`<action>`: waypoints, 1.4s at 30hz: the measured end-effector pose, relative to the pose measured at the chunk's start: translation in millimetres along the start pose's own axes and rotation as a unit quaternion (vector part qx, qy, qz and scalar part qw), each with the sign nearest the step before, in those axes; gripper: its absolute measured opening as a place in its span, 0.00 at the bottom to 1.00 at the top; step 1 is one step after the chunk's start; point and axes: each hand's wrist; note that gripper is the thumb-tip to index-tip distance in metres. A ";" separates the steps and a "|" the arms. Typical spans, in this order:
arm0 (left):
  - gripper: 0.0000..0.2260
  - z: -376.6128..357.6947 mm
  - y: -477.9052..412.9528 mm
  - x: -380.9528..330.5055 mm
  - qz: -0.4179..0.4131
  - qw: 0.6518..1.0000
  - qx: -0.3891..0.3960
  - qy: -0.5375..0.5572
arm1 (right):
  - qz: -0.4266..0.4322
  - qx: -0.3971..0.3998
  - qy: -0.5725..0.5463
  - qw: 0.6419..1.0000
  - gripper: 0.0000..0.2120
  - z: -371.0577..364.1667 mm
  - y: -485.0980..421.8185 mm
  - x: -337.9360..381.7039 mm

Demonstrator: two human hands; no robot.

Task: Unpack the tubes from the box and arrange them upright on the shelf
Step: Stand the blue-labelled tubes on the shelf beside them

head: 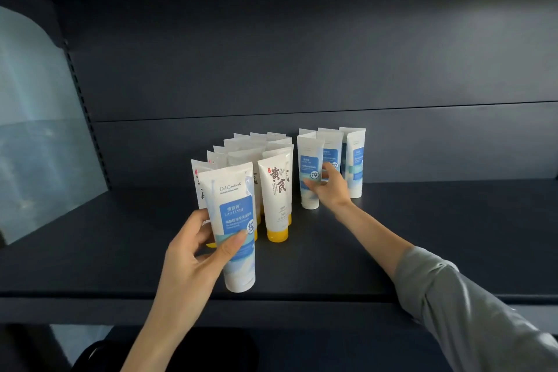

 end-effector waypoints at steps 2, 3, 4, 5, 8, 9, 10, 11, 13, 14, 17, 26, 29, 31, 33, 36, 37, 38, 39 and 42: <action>0.15 -0.8 0.5 -1.7 0.000 1.000 0.002 0.001 | -0.004 -0.002 0.000 1.000 0.19 -0.4 0.3 -0.4; 0.15 -0.6 1.1 -2.6 0.000 1.000 0.005 0.001 | -0.006 -0.002 -0.001 1.000 0.19 -0.5 0.5 -0.3; 0.15 -0.3 1.7 -3.6 0.000 1.000 0.009 0.001 | -0.011 -0.002 -0.003 1.000 0.19 -0.5 0.4 -0.1; 0.15 0.3 2.6 -4.8 0.000 1.000 0.012 0.001 | -0.017 0.000 -0.006 1.000 0.19 -0.2 0.5 0.2; 0.14 3.2 5.8 -9.1 -0.004 1.000 0.016 0.000 | -0.038 0.005 -0.007 0.999 0.22 2.8 1.3 1.5; 0.14 4.5 7.1 -10.6 -0.007 1.000 0.017 -0.001 | -0.045 0.008 -0.007 0.999 0.23 5.0 2.4 2.3; 0.13 5.8 8.3 -12.3 -0.009 1.000 0.018 -0.001 | -0.054 0.012 -0.012 0.998 0.25 7.7 3.8 3.8; 0.13 7.1 9.5 -14.1 -0.011 1.000 0.019 -0.001 | -0.064 0.015 -0.020 0.998 0.27 10.7 5.6 6.2; 0.13 9.3 12.0 -18.1 -0.012 1.000 0.020 0.002 | -0.078 0.009 -0.033 0.996 0.31 17.5 11.3 14.9; 0.13 9.8 12.8 -20.1 -0.014 1.000 0.020 0.003 | -0.076 0.000 -0.036 0.996 0.32 21.0 15.2 21.6; 0.15 7.9 15.0 -25.5 -0.017 1.000 0.013 0.017 | -0.032 -0.005 -0.073 0.997 0.27 30.5 38.7 50.3; 0.14 -1.8 23.8 -42.4 0.011 0.998 0.025 0.057 | 0.085 0.203 -0.193 0.956 0.24 39.9 180.2 95.3; 0.16 -4.8 28.9 -46.0 0.011 0.997 0.051 0.059 | 0.096 0.246 -0.192 0.945 0.23 37.3 207.5 92.3; 0.16 -7.9 32.4 -47.2 0.015 0.995 0.080 0.054 | 0.096 0.251 -0.183 0.946 0.20 36.9 217.8 89.8; 0.16 -12.3 34.8 -46.8 0.017 0.994 0.101 0.047 | 0.097 0.238 -0.179 0.950 0.18 39.3 223.9 87.9; 0.18 -20.0 36.9 -45.1 0.017 0.992 0.113 0.055 | 0.097 0.218 -0.164 0.957 0.18 46.9 228.1 85.8; 0.20 -21.9 37.2 -44.5 0.018 0.992 0.114 0.055 | 0.098 0.218 -0.157 0.958 0.18 49.4 228.8 84.4; 0.21 -23.4 37.1 -43.5 0.018 0.992 0.117 0.050 | 0.098 0.220 -0.149 0.959 0.18 51.1 229.6 82.6; 0.22 -24.5 36.7 -42.4 0.016 0.992 0.122 0.041 | 0.096 0.220 -0.142 0.960 0.17 52.3 230.0 80.8; 0.24 -25.0 34.9 -37.0 0.004 0.990 0.139 -0.004 | 0.083 0.216 -0.140 0.963 0.15 52.5 229.2 73.7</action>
Point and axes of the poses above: each hand's wrist, its own y-axis away from the middle knuckle, its own z-axis out of the back of the hand, x = y × z, and after that the axes turned 7 degrees about -y, right-handed
